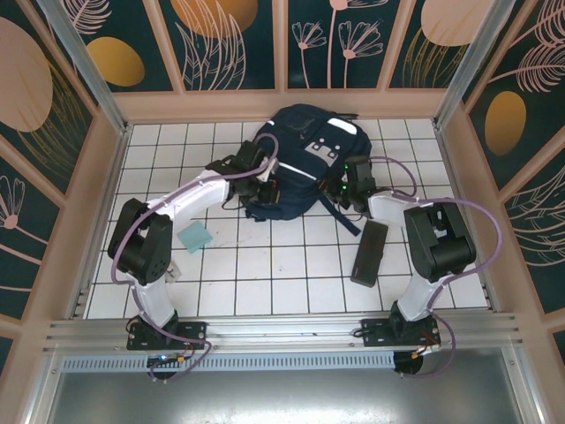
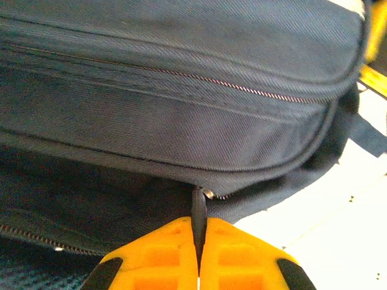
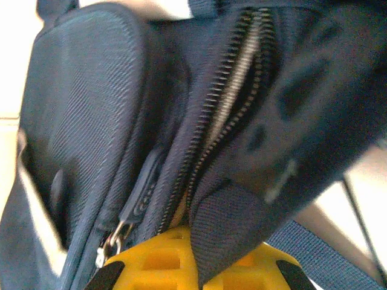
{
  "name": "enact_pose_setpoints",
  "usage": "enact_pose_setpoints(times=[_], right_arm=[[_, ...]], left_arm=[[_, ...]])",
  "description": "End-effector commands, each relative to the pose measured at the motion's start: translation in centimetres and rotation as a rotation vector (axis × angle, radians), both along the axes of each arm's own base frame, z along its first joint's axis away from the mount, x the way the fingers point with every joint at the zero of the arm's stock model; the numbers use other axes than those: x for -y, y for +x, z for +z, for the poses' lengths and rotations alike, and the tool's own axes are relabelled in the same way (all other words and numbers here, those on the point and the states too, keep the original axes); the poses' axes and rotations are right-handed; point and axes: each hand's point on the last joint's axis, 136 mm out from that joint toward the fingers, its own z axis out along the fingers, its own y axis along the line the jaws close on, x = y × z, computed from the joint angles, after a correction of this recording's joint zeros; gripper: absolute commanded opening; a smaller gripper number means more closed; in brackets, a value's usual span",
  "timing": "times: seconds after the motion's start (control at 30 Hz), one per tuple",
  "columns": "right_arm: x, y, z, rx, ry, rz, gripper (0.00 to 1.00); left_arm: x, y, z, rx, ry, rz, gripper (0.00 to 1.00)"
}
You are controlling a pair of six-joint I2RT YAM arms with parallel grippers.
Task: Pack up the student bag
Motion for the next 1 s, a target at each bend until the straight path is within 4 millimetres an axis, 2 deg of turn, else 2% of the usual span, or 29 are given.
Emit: enact_pose_setpoints(times=[0.0, 0.07, 0.2, 0.3, 0.37, 0.47, 0.57, 0.77, 0.97], right_arm=[[5.7, 5.4, 2.2, 0.127, -0.137, -0.205, 0.0], [5.7, 5.2, 2.5, 0.12, -0.133, -0.2, 0.1], [6.0, 3.1, 3.4, 0.1, -0.122, -0.194, 0.43], [6.3, 0.9, 4.2, 0.09, -0.116, -0.184, 0.55], [6.0, -0.4, 5.1, 0.1, -0.069, -0.171, 0.58], [4.0, -1.8, 6.2, 0.11, 0.04, -0.117, 0.59], [1.7, -2.1, 6.7, 0.112, 0.103, -0.065, 0.59], [-1.4, -2.2, 4.9, 0.054, 0.232, -0.015, 0.59], [-3.1, -2.7, 3.3, 0.004, 0.287, -0.001, 0.64]], left_arm=[[1.2, -3.2, -1.2, -0.151, -0.017, -0.005, 0.0], [2.4, -2.4, -0.8, -0.139, -0.049, 0.006, 0.0], [4.1, 0.2, 0.7, -0.091, -0.084, 0.047, 0.0], [5.3, 1.7, 1.8, -0.068, -0.14, 0.079, 0.0], [6.0, 2.3, 2.4, -0.058, -0.181, 0.093, 0.0], [7.1, 2.6, 3.5, -0.05, -0.248, 0.097, 0.0], [7.8, 2.4, 4.4, -0.04, -0.274, 0.085, 0.0], [7.8, 1.6, 6.2, -0.013, -0.323, 0.098, 0.0], [8.0, 1.6, 6.9, -0.004, -0.372, 0.107, 0.0]])
